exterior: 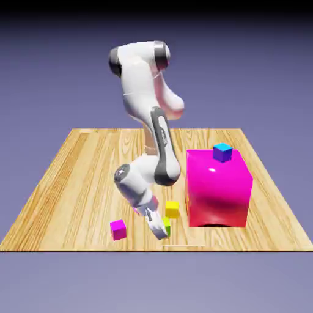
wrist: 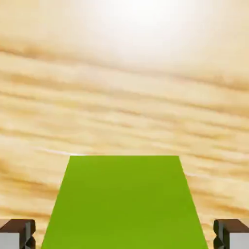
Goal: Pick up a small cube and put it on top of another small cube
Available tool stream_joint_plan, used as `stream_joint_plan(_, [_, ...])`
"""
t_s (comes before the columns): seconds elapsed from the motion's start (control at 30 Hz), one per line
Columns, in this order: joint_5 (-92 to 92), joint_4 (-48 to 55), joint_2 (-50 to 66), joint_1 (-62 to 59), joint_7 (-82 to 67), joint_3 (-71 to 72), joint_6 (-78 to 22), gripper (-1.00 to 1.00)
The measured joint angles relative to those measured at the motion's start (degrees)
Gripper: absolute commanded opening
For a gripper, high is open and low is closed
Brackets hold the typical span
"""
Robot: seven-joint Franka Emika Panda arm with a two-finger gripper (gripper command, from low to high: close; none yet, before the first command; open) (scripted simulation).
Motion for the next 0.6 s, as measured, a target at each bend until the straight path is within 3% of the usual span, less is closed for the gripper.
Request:
stream_joint_plan(0.2, [-3.6,1.7,-9.3,-2.5,-1.1,-3.8,-10.5,-1.0])
stream_joint_plan(0.6, [-21.5,11.0,-24.3,17.0,-29.8,1.4,-40.0,-1.0])
